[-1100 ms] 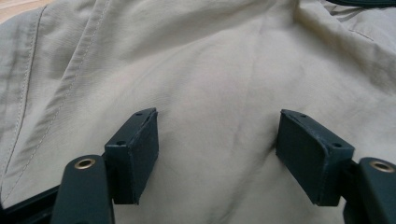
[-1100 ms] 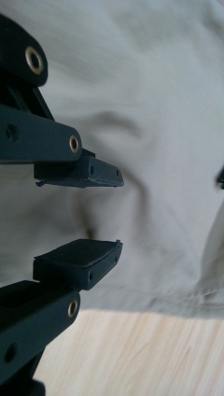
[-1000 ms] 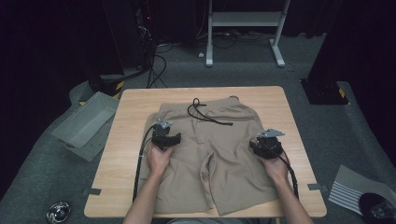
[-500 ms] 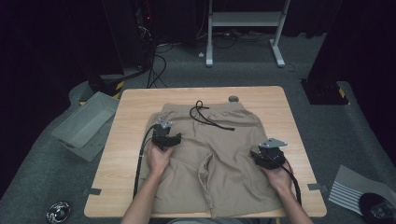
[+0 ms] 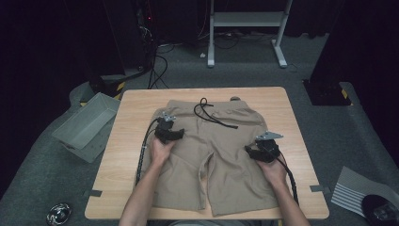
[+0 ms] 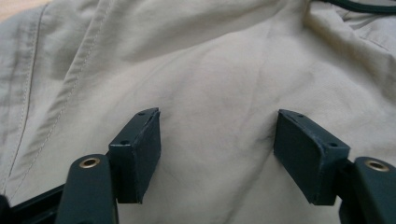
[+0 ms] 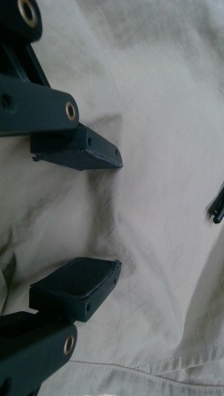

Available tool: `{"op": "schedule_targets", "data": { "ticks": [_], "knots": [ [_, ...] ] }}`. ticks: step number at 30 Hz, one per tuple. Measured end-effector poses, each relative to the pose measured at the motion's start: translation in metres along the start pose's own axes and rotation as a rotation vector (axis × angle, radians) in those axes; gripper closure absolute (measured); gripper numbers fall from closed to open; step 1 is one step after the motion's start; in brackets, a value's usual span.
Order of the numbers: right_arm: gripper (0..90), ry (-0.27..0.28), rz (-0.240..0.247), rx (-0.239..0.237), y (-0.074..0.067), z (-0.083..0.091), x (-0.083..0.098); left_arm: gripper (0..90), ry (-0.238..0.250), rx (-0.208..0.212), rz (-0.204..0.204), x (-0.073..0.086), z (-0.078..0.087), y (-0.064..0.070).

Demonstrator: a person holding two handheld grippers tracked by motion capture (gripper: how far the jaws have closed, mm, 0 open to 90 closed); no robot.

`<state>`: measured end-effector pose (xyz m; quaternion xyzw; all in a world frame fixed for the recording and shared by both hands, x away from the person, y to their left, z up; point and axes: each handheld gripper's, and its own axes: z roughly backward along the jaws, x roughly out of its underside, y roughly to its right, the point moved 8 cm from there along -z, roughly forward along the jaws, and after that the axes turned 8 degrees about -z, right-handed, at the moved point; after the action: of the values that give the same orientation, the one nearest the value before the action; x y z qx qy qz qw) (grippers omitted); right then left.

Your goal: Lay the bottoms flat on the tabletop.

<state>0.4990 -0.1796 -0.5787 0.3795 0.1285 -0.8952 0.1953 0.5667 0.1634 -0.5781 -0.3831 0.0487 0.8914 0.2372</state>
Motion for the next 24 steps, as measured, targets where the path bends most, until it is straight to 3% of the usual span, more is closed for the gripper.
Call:
{"op": "schedule_targets", "data": {
  "ticks": [4,6,9,12,17,21,23,24],
  "knots": [
    [41.1,0.009,0.017,0.028,-0.001,0.001,0.000,37.0,0.043,0.010,-0.010,-0.001,0.029,0.006],
    [41.0,0.011,0.023,0.033,-0.001,0.001,0.000,38.5,0.063,0.025,0.012,0.004,0.045,0.006],
    [40.3,0.009,0.017,0.028,0.000,0.001,0.000,41.5,0.077,0.017,0.027,0.019,0.068,0.005],
    [40.1,0.005,0.005,0.021,0.000,0.001,0.001,47.2,0.044,-0.022,0.016,0.039,0.080,0.001],
    [40.0,0.003,-0.003,0.013,0.000,0.001,0.001,63.2,-0.031,-0.034,0.018,0.059,0.082,-0.006],
    [39.9,0.004,-0.001,0.012,0.001,0.001,0.001,79.8,-0.085,-0.026,0.015,0.065,0.070,-0.009],
    [39.7,0.003,-0.003,0.011,0.001,0.001,0.001,89.9,-0.081,-0.023,0.021,0.063,0.068,-0.011],
    [39.7,0.003,-0.003,0.010,0.001,0.001,0.001,90.0,-0.088,-0.016,0.023,0.061,0.066,-0.012]
  ]
}}
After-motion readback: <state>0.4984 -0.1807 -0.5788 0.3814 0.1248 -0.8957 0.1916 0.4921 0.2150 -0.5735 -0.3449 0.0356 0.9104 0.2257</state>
